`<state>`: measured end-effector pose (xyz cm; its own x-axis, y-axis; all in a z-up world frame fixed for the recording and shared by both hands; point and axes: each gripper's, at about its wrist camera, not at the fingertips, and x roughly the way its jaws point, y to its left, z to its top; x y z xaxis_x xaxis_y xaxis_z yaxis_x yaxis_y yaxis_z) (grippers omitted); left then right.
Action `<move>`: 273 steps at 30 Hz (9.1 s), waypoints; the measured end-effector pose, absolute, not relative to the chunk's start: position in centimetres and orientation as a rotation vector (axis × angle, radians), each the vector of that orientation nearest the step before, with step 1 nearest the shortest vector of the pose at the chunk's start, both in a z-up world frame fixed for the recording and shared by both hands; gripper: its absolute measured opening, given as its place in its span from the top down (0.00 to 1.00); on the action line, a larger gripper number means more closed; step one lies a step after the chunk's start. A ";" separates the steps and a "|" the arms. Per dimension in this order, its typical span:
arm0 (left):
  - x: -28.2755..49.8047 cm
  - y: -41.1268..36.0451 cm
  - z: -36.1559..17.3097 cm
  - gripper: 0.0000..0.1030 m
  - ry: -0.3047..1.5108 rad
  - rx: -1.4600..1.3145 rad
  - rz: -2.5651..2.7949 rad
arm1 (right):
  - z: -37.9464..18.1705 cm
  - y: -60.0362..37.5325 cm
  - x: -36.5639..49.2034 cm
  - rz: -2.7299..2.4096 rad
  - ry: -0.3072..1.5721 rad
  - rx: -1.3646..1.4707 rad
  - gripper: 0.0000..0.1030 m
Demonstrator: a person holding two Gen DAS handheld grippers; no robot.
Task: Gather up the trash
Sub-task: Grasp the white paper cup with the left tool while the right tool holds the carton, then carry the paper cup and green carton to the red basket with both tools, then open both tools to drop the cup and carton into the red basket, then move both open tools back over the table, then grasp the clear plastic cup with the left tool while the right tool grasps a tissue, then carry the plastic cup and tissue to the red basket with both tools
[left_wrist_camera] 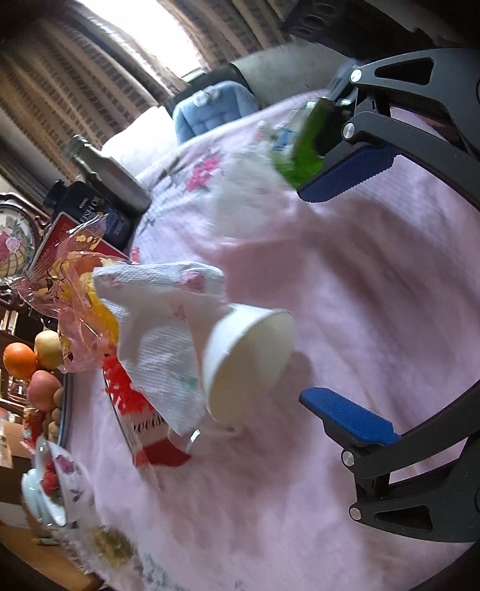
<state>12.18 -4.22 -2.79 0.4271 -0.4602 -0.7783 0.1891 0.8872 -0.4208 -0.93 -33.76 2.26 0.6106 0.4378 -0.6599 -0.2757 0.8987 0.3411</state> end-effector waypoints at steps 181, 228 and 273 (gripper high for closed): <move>3.7 8.9 -2.3 0.15 0.903 -0.109 -0.047 | 1.2 -21.5 1.7 0.268 0.786 -0.148 0.09; 17.1 0.1 -5.2 0.62 0.990 0.048 -0.233 | 2.0 -25.6 -2.7 0.593 0.875 0.062 0.83; -26.1 41.8 -9.2 0.63 0.834 -0.572 0.662 | 1.3 24.2 -18.3 1.483 1.049 -0.390 0.83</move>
<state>-26.07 41.76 -9.23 0.4989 0.3012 -0.8126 -0.7229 0.6619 -0.1984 -18.26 24.24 1.33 -0.2270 0.6136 -0.7563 -0.9175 0.1258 0.3774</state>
